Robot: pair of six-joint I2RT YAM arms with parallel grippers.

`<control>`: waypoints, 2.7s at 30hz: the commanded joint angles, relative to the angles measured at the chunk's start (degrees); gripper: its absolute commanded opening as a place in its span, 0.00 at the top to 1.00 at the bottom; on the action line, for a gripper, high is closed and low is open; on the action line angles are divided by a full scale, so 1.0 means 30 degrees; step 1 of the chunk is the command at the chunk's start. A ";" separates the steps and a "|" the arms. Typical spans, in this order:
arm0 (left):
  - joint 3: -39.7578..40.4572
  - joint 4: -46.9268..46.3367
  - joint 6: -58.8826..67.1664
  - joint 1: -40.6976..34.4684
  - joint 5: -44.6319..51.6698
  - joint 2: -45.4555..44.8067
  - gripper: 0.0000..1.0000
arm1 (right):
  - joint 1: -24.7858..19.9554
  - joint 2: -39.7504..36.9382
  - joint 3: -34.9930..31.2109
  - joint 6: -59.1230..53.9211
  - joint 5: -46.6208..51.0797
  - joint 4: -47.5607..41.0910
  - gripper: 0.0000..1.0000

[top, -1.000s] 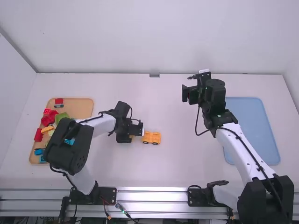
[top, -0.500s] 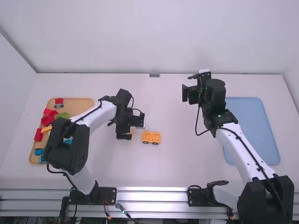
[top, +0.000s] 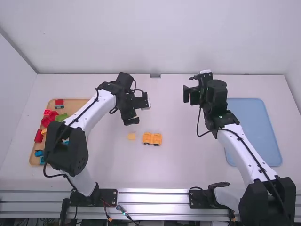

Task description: Assemble lego blocks to make yellow taxi

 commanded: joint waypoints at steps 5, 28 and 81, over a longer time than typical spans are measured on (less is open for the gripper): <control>0.1064 0.0954 -0.3410 0.0160 0.0219 -0.0124 0.01 | 0.0095 0.0138 0.0554 0.0131 -0.0299 0.0087 0.01; -0.6426 0.5763 0.6863 0.6827 1.5198 -0.0138 0.01 | 0.0109 0.3781 0.0546 -1.2327 -1.5395 -0.2164 0.01; -1.4528 1.9234 0.4699 0.6470 1.4673 0.4073 0.43 | 0.2572 1.2276 -0.6433 -1.0870 -2.0451 1.2072 0.01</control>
